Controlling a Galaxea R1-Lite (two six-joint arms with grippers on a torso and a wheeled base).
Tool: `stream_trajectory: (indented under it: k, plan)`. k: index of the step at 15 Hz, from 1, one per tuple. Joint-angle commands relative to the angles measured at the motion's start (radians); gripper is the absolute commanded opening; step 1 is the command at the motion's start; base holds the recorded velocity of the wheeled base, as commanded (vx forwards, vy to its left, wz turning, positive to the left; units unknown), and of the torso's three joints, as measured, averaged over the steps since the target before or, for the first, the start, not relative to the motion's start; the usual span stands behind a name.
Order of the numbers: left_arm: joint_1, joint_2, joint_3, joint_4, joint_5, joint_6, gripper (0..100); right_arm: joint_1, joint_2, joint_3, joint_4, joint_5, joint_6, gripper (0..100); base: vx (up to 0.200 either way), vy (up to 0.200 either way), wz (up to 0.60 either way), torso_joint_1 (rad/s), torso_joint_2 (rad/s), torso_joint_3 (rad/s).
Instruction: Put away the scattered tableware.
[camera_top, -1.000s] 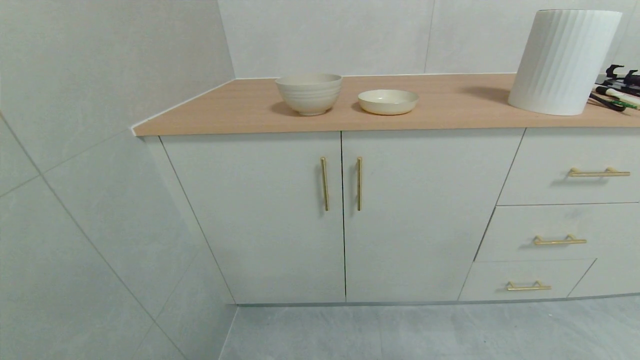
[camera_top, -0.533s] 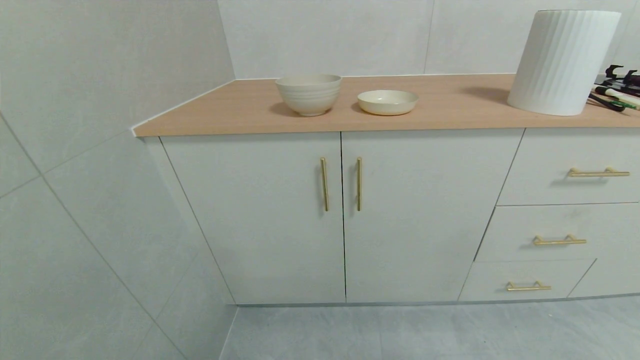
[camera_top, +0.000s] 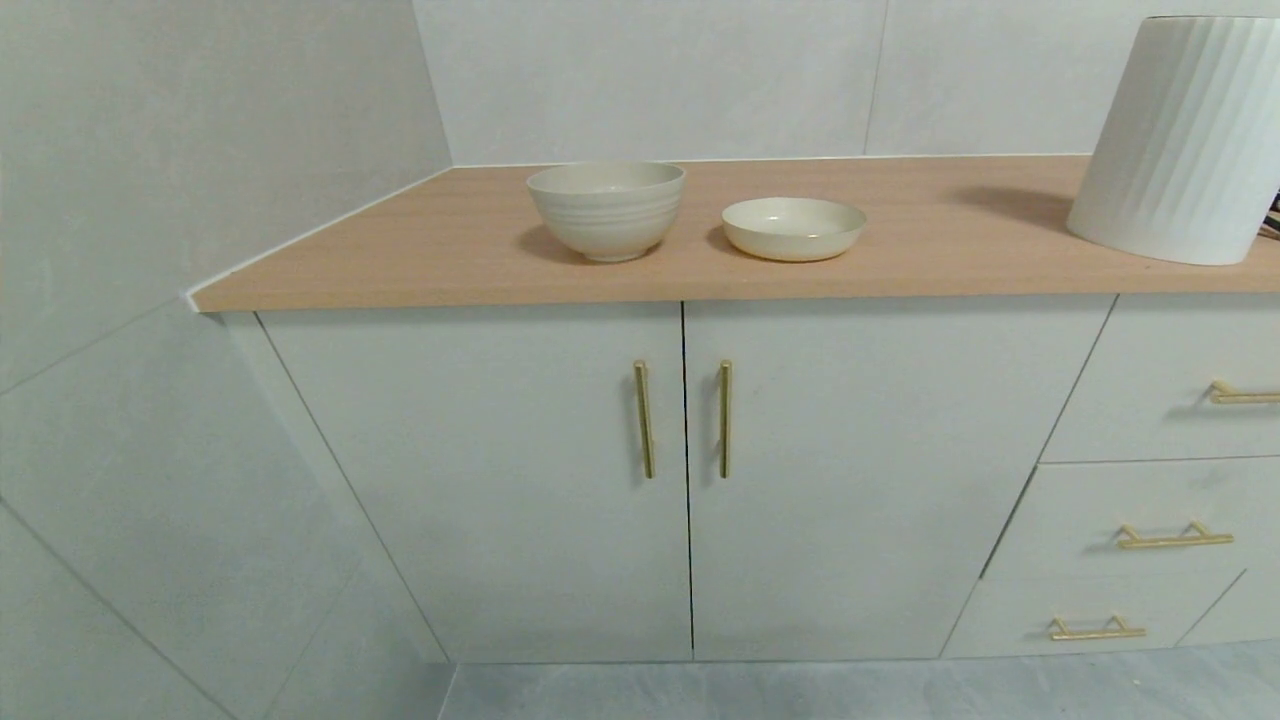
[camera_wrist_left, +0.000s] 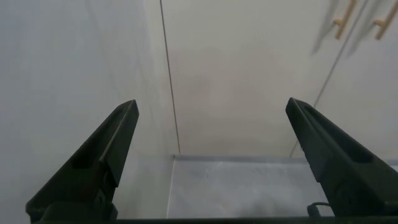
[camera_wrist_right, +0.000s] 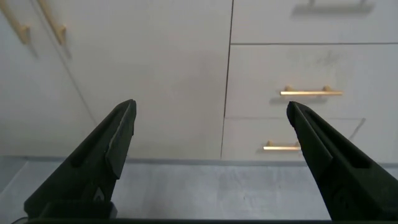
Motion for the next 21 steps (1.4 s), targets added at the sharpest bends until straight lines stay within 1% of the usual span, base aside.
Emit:
stream_trajectory:
  k: [1, 8, 9, 10, 11, 12, 13, 14, 15, 17, 19, 20, 21]
  plan:
    - [0.001, 0.0, 0.0, -0.001, 0.0, 0.0, 100, 0.0, 0.001, 0.0, 0.0, 0.001, -0.001, 100, 0.0, 0.0, 0.0, 0.0, 0.0, 0.0]
    - [0.001, 0.0, 0.0, -0.001, 0.0, 0.001, 100, 0.0, 0.001, 0.0, 0.0, 0.0, -0.007, 100, 0.0, 0.0, 0.0, 0.0, 0.0, 0.0]
    - [0.001, 0.0, 0.0, -0.001, 0.0, 0.003, 100, 0.0, 0.001, -0.02, -0.022, -0.008, 0.0, 100, 0.0, 0.0, 0.0, 0.0, 0.0, 0.0]
    - [0.001, 0.0, 0.0, -0.001, 0.0, 0.004, 100, 0.002, 0.003, -0.103, -0.043, -0.005, 0.028, 100, 0.0, 0.0, 0.0, 0.0, 0.0, 0.0]
    - [0.001, 0.0, 0.0, -0.001, 0.0, 0.006, 100, 0.015, 0.052, -0.186, 0.006, 0.007, 0.078, 100, 0.0, 0.0, 0.0, 0.0, 0.0, 0.0]
    - [0.001, 0.0, 0.0, -0.001, 0.0, 0.006, 100, 0.021, 0.08, -0.196, 0.041, 0.026, 0.068, 100, 0.0, 0.0, 0.0, 0.0, 0.0, 0.0]
    - [0.001, 0.0, 0.0, -0.001, 0.0, 0.006, 100, 0.038, 0.175, -0.199, 0.089, 0.104, 0.013, 100, 0.0, 0.0, 0.0, 0.0, 0.0, 0.0]
    - [0.001, 0.0, 0.0, -0.001, 0.0, 0.006, 100, 0.051, 0.271, -0.206, 0.087, 0.159, 0.003, 100, 0.0, 0.0, 0.0, 0.0, 0.0, 0.0]
    - [0.001, 0.0, 0.0, -0.001, 0.0, 0.006, 100, 0.061, 0.409, -0.239, 0.087, 0.205, 0.003, 100, 0.0, 0.0, 0.0, 0.0, 0.0, 0.0]
    - [0.001, 0.0, 0.0, -0.001, 0.0, 0.004, 100, 0.086, 0.679, -0.314, 0.087, 0.227, -0.001, 100, 0.0, 0.0, 0.0, 0.0, 0.0, 0.0]
    - [0.001, 0.0, 0.0, -0.001, 0.0, 0.003, 100, 0.21, 0.912, -0.411, 0.058, 0.23, 0.008, 100, 0.0, 0.0, 0.0, 0.0, 0.0, 0.0]
    - [0.001, 0.0, 0.0, -0.001, 0.0, 0.001, 100, 0.281, 1.078, -0.457, -0.002, 0.231, 0.017, 100, 0.0, 0.0, 0.0, 0.0, 0.0, 0.0]
    - [0.001, 0.0, 0.0, -0.001, 0.0, 0.001, 100, 0.328, 1.224, -0.479, -0.097, 0.231, 0.014, 100, 0.0, 0.0, 0.0, 0.0, 0.0, 0.0]
